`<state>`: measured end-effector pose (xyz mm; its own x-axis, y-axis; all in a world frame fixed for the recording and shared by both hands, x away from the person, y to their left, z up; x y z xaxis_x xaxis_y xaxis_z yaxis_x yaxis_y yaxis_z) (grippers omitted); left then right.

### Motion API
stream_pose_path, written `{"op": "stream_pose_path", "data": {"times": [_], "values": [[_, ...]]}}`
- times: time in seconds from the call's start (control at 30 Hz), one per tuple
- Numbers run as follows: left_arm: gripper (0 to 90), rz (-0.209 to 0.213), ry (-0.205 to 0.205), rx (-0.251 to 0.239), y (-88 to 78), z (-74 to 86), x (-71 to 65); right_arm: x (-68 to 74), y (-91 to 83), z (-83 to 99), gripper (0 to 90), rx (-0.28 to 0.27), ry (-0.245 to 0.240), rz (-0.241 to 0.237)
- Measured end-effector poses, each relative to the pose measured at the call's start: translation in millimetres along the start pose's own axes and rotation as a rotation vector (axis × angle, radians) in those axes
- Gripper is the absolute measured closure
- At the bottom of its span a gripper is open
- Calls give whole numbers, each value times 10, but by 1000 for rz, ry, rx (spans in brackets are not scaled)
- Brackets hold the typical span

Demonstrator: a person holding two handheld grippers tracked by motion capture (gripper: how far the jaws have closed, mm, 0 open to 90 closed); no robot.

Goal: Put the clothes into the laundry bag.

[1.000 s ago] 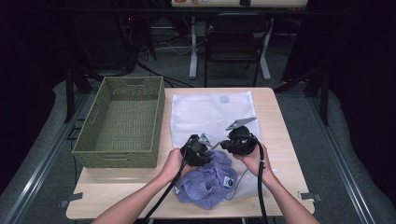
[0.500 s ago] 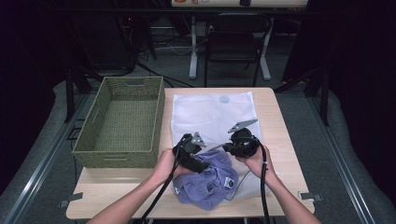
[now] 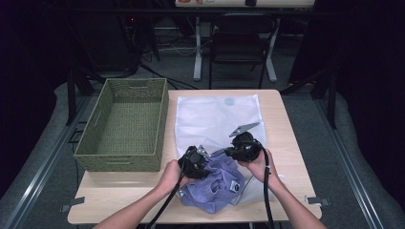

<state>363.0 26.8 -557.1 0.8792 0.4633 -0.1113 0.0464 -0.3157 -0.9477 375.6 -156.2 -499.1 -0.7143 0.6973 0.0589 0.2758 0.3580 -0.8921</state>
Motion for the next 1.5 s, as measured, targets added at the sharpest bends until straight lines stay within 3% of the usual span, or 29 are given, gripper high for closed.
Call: {"op": "stream_pose_path", "data": {"times": [0.13, 0.23, 0.4, 0.47, 0.57, 0.63, 0.67, 0.87, 0.93, 1.0, 1.07, 1.3, 1.4, 1.5], "values": [[823, 12, -7, -34, -9, -53, -23, 24, -55, -25, 878, -27, -8, -3], [823, 8, -4, -111, -94, -180, -86, 62, -129, -36, 878, -50, -1, -10], [800, -4, -4, -84, 26, -234, -62, 62, -111, -27, 878, -40, -10, -11], [756, 5, -15, -69, 66, -207, -22, 45, -52, -12, 878, -20, -20, 3], [665, 5, -11, -72, -27, -176, -24, 37, -30, 3, 878, -9, -14, 2], [505, -13, -4, -76, -170, -157, -50, 31, -53, 7, 878, -17, -14, 5], [469, -13, -4, -76, -170, -157, -50, 31, -53, 7, 878, -17, -14, 5], [354, -28, 7, -91, -366, -29, -133, 13, -64, 16, 878, -18, -14, 8], [388, -35, 13, -86, -337, 2, -137, 20, -74, 16, 878, -21, -13, 8], [478, -26, 3, -80, -257, -12, -106, 25, -82, 14, 878, -22, -14, 9], [583, -6, -17, -94, -164, -56, -83, 26, -81, 8, 878, -20, -14, 8], [806, -20, -36, -72, 25, -212, -54, 56, -67, -9, 878, -17, -19, 4], [823, -52, -74, -115, 29, -276, -29, 80, -115, -21, 878, -31, -28, -1], [819, -49, -71, -110, 40, -277, 3, 96, -140, -25, 878, -34, -32, 3]]}}
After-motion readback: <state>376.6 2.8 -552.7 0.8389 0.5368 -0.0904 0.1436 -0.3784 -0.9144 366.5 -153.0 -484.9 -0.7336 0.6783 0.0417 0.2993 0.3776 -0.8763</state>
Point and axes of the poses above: each handheld gripper's, and its own axes: y roughly forward along the jaws, z roughly out of its underside, x roughly to its left, the point moved 2 cm from there along y, roughly forward along the jaws, and after that the axes turned 14 degrees about x, right-handed, at the moved point
